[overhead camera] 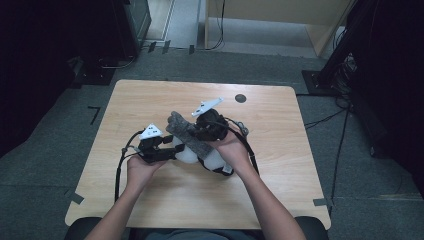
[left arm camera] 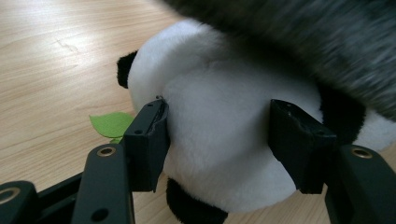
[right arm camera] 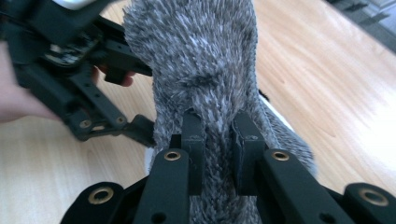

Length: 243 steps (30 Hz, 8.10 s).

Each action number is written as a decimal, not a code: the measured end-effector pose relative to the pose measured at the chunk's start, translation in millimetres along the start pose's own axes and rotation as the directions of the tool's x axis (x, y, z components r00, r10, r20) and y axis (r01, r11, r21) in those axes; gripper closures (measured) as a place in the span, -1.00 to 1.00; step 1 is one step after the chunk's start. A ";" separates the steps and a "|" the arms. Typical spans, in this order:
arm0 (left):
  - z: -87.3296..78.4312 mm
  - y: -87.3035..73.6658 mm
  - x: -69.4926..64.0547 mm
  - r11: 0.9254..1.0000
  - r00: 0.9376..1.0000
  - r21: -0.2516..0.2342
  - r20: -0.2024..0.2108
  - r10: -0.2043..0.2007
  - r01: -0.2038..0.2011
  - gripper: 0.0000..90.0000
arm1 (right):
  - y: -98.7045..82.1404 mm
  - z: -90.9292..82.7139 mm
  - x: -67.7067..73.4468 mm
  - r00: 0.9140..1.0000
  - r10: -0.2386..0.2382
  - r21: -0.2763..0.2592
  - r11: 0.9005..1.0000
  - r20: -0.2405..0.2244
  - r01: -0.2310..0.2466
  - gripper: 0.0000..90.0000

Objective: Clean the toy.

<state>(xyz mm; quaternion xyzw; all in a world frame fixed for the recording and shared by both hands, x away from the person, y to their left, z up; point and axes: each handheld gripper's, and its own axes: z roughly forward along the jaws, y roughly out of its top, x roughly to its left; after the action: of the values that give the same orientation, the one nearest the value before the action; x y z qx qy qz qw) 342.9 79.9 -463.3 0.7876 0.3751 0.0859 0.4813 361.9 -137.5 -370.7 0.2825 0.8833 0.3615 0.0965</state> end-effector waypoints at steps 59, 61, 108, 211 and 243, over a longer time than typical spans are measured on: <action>-2.9 2.3 -2.9 1.000 1.000 0.020 -0.009 -0.009 0.009 0.23 | -95.6 -81.0 -27.5 0.987 0.146 -0.015 0.989 0.069 -0.145 0.73; -2.7 1.9 -2.6 1.000 1.000 0.017 -0.008 -0.010 0.010 0.22 | -94.8 -80.2 -28.7 0.986 0.151 -0.018 0.989 0.072 -0.150 0.73; 8.8 -4.5 -0.7 1.000 0.999 0.023 0.039 0.004 -0.005 -0.12 | -147.9 -55.3 -61.6 0.913 0.393 -0.090 0.919 0.112 -0.384 0.75; 5.6 -4.2 -0.2 0.999 0.999 0.037 0.030 -0.022 0.021 0.01 | -165.1 -40.0 -84.9 0.867 0.479 0.030 0.873 0.137 -0.487 0.75; 4.9 -1.6 -1.4 0.999 0.999 0.036 0.025 -0.029 0.028 0.03 | -56.7 -33.0 29.0 0.991 0.079 0.022 0.997 -0.107 -0.077 0.77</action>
<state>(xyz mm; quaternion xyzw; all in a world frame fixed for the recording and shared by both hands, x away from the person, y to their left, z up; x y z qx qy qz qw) 343.5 76.0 -466.8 0.7918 0.3814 0.0622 0.4730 301.4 -173.1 -385.3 0.2979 0.8786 0.3720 0.0322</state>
